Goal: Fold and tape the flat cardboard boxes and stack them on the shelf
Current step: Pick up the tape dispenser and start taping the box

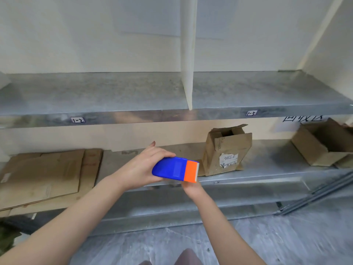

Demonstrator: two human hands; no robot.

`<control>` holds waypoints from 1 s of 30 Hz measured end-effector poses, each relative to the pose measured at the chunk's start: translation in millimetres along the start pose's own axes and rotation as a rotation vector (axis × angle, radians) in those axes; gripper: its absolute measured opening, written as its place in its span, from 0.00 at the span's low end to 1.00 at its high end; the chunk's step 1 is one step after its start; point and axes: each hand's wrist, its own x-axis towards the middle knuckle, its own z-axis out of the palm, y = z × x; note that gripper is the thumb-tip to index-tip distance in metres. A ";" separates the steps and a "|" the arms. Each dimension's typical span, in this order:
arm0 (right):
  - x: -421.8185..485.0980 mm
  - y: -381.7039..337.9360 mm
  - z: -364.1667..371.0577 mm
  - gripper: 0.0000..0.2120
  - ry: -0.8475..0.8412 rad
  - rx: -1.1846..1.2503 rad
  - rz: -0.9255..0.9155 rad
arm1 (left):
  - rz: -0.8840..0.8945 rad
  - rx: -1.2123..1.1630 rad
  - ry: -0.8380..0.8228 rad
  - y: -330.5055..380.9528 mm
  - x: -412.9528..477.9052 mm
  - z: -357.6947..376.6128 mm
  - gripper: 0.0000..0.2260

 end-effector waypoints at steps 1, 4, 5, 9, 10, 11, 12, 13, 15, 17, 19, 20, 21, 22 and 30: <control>-1.1 0.7 -0.9 0.06 0.006 0.034 0.016 | 0.001 -0.005 -0.001 3.5 1.1 1.7 0.25; -5.5 1.1 -7.4 0.09 -0.006 0.107 0.090 | -0.017 -0.016 0.002 11.2 4.7 4.9 0.26; -6.1 1.5 -11.1 0.09 -0.016 0.144 0.091 | -0.026 -0.017 0.005 14.1 6.2 6.5 0.26; -5.8 -0.5 -27.7 0.09 -0.065 0.327 0.064 | -0.052 -0.045 0.035 33.4 19.6 16.7 0.25; -5.3 0.9 -33.7 0.10 -0.069 0.316 0.060 | -0.059 -0.047 0.044 39.4 24.9 19.9 0.25; -5.3 4.1 -40.7 0.10 -0.066 0.297 0.057 | -0.068 -0.044 0.051 44.7 30.6 23.0 0.25; -6.4 9.1 -49.2 0.09 -0.057 0.275 0.054 | -0.083 -0.037 0.059 50.1 36.2 26.3 0.25; -7.7 15.1 -59.2 0.08 -0.044 0.256 0.052 | -0.105 -0.031 0.069 55.4 41.7 30.0 0.26; -11.3 27.6 -81.3 0.07 -0.029 0.227 0.057 | -0.174 -0.035 0.080 65.6 52.6 37.5 0.27; -13.9 38.8 -102.6 0.03 -0.058 0.177 0.040 | -0.264 -0.044 0.073 74.9 64.4 45.9 0.29; -17.4 46.6 -120.3 0.03 -0.129 0.091 0.001 | -0.348 -0.021 0.065 81.4 76.9 56.1 0.30; -19.6 50.4 -127.9 0.06 -0.160 0.055 -0.014 | -0.394 -0.004 0.067 83.5 82.5 61.5 0.30; -21.8 54.2 -134.7 0.09 -0.185 0.031 -0.028 | -0.444 0.004 0.074 84.9 87.4 66.7 0.30; -23.9 57.5 -140.8 0.13 -0.204 0.015 -0.042 | -0.492 0.003 0.085 85.8 91.6 71.1 0.29; -29.8 63.1 -170.8 0.28 -0.264 -0.113 -0.064 | -0.657 -0.115 0.124 95.8 114.1 80.2 0.22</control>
